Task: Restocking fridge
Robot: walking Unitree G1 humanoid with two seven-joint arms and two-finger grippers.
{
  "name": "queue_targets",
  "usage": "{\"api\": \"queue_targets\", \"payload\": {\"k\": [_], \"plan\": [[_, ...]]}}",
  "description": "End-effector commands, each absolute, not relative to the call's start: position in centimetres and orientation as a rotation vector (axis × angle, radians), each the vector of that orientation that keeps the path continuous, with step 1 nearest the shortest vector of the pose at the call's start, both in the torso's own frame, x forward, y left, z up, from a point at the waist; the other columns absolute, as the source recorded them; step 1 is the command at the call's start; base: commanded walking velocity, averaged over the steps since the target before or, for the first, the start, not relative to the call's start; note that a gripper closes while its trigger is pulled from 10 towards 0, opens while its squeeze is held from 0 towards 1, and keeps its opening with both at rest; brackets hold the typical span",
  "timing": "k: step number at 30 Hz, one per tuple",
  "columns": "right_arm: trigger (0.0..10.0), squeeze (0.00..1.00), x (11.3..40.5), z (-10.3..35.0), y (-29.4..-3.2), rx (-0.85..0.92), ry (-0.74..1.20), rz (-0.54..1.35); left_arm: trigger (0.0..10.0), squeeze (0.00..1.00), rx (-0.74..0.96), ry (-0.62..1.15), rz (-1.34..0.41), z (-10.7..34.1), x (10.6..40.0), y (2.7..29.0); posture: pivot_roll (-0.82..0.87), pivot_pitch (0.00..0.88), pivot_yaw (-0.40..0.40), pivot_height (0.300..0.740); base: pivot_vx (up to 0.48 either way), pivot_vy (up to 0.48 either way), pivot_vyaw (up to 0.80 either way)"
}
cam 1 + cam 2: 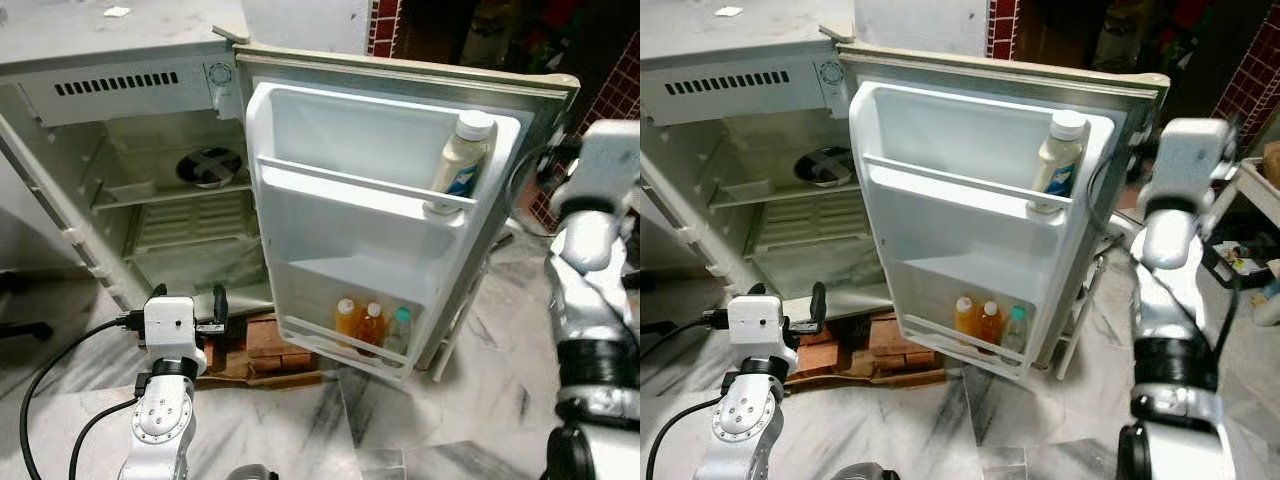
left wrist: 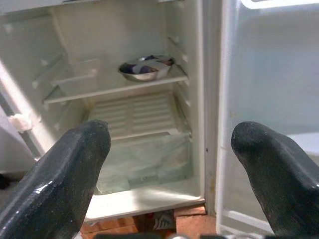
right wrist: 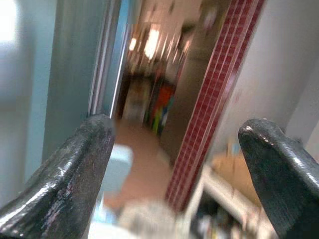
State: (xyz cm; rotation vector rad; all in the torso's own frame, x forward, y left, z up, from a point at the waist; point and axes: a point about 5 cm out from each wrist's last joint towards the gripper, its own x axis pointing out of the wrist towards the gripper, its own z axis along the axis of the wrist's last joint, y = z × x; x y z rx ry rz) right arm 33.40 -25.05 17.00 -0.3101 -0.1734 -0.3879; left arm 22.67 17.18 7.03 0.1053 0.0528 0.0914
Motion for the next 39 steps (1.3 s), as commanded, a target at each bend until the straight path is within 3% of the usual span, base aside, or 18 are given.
{"api": "queue_targets", "payload": {"k": [1, 18, 27, 39], "plan": [[10.0, 0.0, 33.5, 16.9, -24.9, -0.305, -0.159, -0.387, 10.0, 0.0, 0.116, 0.055, 0.093, 7.0, 22.7, 17.2, 0.0, 0.029, 0.044, 0.74, 0.0, -0.401, 0.0], [10.0, 0.0, 33.1, 13.5, -23.3, -0.221, -0.025, -0.274, 10.0, 0.0, 0.119, 0.062, 0.098, 6.8, 22.8, 17.0, 0.0, 0.03, 0.033, 0.74, 0.0, -0.396, 0.0], [10.0, 0.0, 33.4, 13.4, -21.6, -0.189, -0.028, -0.177, 10.0, 0.0, 0.124, 0.073, 0.107, 6.6, 22.7, 17.1, 0.0, 0.031, 0.031, 0.74, 0.0, -0.354, 0.8], [10.0, 0.0, 33.1, 12.2, -18.7, -0.112, -0.002, -0.004, 10.0, 0.0, 0.109, 0.061, 0.111, 6.6, 22.6, 16.9, 0.0, 0.031, 0.034, 0.74, 0.0, 0.0, 0.8]]}}
